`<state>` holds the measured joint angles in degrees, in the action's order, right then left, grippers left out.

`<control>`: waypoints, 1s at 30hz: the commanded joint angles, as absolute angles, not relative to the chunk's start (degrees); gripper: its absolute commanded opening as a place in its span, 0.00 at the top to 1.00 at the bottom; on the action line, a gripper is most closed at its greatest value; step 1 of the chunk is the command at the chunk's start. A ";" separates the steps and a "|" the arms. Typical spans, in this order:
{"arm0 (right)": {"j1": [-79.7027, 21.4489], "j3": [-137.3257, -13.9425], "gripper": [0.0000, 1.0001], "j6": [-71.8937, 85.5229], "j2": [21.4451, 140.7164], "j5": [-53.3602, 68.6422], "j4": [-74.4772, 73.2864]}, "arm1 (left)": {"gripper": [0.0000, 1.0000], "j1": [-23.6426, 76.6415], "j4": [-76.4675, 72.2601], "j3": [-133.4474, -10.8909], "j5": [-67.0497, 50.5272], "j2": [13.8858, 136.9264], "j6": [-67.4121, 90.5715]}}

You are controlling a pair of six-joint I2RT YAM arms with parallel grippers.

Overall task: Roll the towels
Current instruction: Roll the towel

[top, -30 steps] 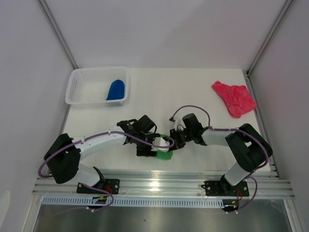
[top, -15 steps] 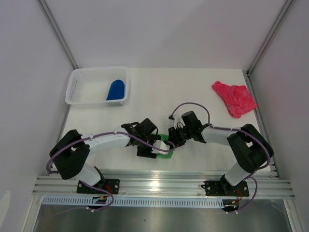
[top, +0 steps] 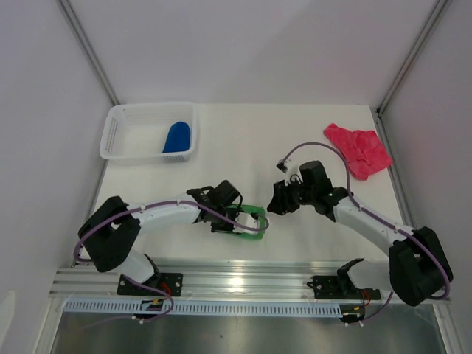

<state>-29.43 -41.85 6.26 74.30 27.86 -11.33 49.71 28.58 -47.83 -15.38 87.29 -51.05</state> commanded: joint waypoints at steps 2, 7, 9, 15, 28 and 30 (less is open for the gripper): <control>-29.44 -36.74 0.54 0.36 65.14 28.04 -9.58 | 0.75 48.70 37.52 -48.41 -21.24 89.91 -48.96; -29.53 -32.79 0.53 -8.42 56.35 30.93 -6.94 | 0.81 44.30 47.18 -54.75 -31.01 92.27 -49.13; -30.14 -31.56 0.53 -14.39 53.71 33.39 -7.03 | 0.82 41.84 52.45 -57.47 -35.74 93.86 -49.30; -39.42 -28.92 0.46 -28.00 50.45 37.80 -3.70 | 0.79 35.43 64.24 -66.26 -44.03 101.77 -52.47; -52.73 -29.70 0.40 -36.74 63.79 23.38 8.17 | 0.73 32.26 70.39 -73.74 -45.53 111.17 -56.42; -52.73 -30.49 0.39 -35.69 66.26 23.90 8.79 | 0.72 32.08 70.75 -74.27 -45.61 111.62 -56.60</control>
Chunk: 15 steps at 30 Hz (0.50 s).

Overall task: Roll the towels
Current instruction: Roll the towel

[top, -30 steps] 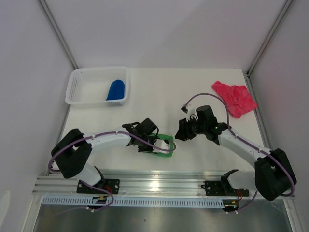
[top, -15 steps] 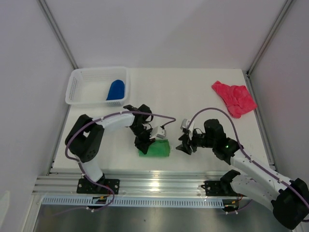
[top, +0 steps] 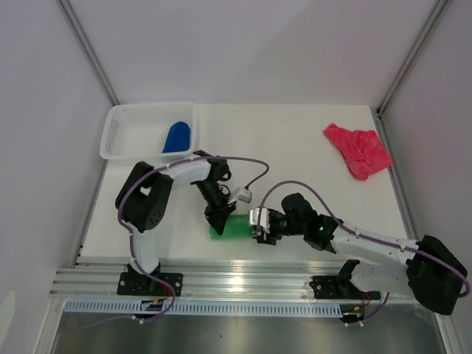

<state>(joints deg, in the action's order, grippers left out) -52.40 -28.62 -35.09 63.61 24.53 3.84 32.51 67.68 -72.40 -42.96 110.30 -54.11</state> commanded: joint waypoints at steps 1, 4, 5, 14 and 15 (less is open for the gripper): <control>-52.73 -31.46 0.39 -35.07 68.62 23.99 8.88 | 0.71 31.99 70.66 -74.44 -45.62 111.71 -56.78; -52.73 -32.34 0.38 -34.19 72.23 24.69 8.96 | 0.71 31.91 70.49 -74.18 -45.61 111.97 -56.86; -52.91 -32.78 0.36 -34.36 72.77 25.22 9.23 | 0.70 31.82 70.40 -74.27 -45.53 111.97 -56.78; -52.74 -37.08 0.71 -33.93 81.02 22.76 2.83 | 0.59 31.55 70.22 -74.44 -45.79 111.54 -56.78; -52.73 -38.48 0.81 -33.49 81.64 23.02 1.77 | 0.57 31.47 70.31 -74.44 -46.05 111.45 -56.60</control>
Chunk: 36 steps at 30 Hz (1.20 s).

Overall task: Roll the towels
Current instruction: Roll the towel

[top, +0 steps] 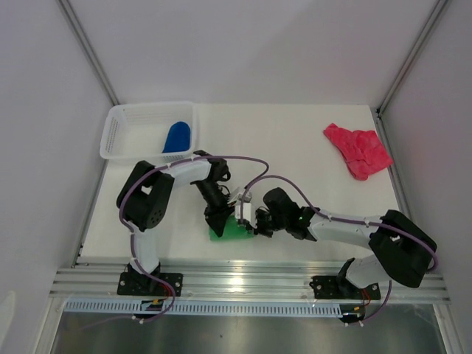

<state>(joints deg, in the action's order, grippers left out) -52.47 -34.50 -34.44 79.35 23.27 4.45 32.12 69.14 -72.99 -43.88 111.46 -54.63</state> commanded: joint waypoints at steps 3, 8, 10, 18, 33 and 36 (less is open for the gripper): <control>-51.86 -40.07 1.00 -31.56 82.70 24.34 -1.74 | 0.47 30.85 71.01 -74.62 -46.67 110.22 -56.86; -47.65 -40.78 1.00 -24.27 81.39 33.18 -4.48 | 0.39 28.66 72.33 -74.27 -48.25 106.62 -58.45; -45.28 -41.83 1.00 -19.80 82.35 36.28 -5.36 | 0.38 27.60 71.72 -74.09 -48.08 105.03 -58.19; -37.71 -46.23 1.00 -7.49 91.84 47.63 -6.06 | 0.29 25.49 63.12 -74.01 -46.68 97.92 -49.41; -31.47 -50.54 0.98 3.07 103.62 49.75 -2.55 | 0.26 42.95 39.39 -56.34 -19.52 81.20 -51.77; -31.03 -50.89 0.96 3.87 104.76 49.66 -2.46 | 0.13 47.10 34.20 -54.76 -16.35 83.57 -52.82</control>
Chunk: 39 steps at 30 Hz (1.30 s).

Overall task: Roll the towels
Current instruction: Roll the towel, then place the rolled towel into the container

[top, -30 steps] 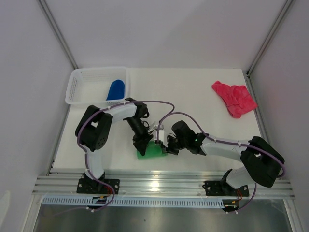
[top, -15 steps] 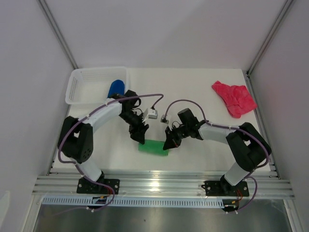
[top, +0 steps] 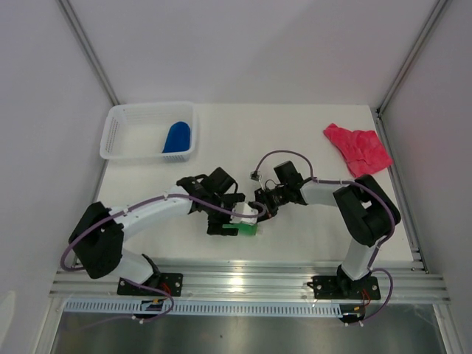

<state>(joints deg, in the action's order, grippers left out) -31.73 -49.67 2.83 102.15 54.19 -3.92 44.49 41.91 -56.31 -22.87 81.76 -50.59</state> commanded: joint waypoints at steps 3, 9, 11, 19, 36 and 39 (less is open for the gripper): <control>-30.76 -51.06 0.95 4.83 105.29 48.96 -1.76 | 0.14 48.60 30.68 -53.88 -15.38 84.90 -53.87; -30.15 -51.94 0.94 7.12 106.35 48.69 -0.79 | 0.15 50.10 26.28 -50.72 -13.71 86.39 -56.51; -30.15 -52.29 0.93 7.47 106.52 48.60 -0.97 | 0.15 50.19 24.88 -50.10 -12.84 88.14 -56.78; -29.62 -53.00 0.66 7.82 101.08 45.18 -4.04 | 0.15 50.10 25.57 -49.75 -13.62 93.16 -55.99; -21.45 -54.32 0.54 0.26 84.55 32.96 -20.48 | 0.29 48.87 29.71 -55.28 -16.26 100.02 -50.11; -21.36 -53.27 0.54 0.44 83.76 32.35 -19.60 | 0.40 48.87 29.80 -55.81 -15.38 100.98 -48.78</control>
<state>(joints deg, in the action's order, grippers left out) -21.30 -53.19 1.45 85.38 33.78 -19.11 48.84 27.27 -56.40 -15.46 97.41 -50.89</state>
